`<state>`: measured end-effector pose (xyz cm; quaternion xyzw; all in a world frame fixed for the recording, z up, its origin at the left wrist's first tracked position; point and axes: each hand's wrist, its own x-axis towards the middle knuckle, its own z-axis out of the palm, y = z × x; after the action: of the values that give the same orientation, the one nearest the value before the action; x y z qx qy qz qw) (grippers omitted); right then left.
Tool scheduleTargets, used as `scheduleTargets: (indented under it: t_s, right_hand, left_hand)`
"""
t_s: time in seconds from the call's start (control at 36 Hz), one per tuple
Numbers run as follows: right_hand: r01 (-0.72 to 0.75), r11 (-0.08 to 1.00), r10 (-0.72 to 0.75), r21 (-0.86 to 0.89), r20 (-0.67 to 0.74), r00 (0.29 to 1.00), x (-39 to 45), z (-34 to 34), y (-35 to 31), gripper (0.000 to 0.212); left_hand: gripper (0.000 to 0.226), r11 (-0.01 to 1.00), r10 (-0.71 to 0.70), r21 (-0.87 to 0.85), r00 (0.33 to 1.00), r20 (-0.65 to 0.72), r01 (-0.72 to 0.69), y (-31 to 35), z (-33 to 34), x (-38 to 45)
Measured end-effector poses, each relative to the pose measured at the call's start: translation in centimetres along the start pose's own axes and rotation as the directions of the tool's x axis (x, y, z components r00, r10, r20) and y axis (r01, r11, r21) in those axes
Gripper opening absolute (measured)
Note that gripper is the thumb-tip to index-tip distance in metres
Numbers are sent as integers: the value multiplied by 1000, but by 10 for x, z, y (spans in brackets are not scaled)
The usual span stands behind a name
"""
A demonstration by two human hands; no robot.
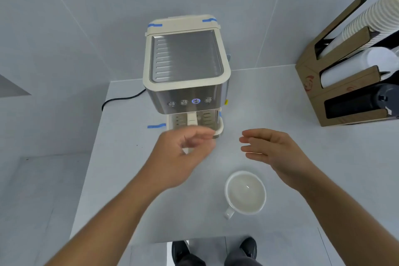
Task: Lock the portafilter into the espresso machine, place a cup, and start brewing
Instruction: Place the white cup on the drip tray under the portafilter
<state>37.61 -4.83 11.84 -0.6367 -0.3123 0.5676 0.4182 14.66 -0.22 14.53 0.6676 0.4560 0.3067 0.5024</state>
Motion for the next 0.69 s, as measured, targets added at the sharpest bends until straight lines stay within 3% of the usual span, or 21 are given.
scheduleTargets:
  t_s: [0.19, 0.28, 0.39, 0.56, 0.69]
  right_hand:
    - [-48, 999, 46, -21, -64, 997, -15, -22, 26, 21]
    - [-78, 997, 75, -31, -87, 993, -19, -28, 38, 21]
    - [-125, 991, 118, -55, -119, 986, -23, -35, 56, 21]
    - [-200, 978, 187, -67, -157, 970, -26, -42, 87, 20]
    - [-253, 965, 237, -69, -176, 955, -29, -47, 112, 22]
  left_hand:
    - [10, 974, -209, -90, 978, 14, 209, -44, 29, -37]
    - [18, 946, -296, -136, 955, 1, 293, -60, 39, -46]
    - [25, 887, -440, -153, 898, 2, 435, -78, 53, -55]
    - [10, 776, -604, -212, 796, 21, 594, -99, 73, -63]
    - [10, 704, -675, -271, 737, 33, 657, -105, 85, -63]
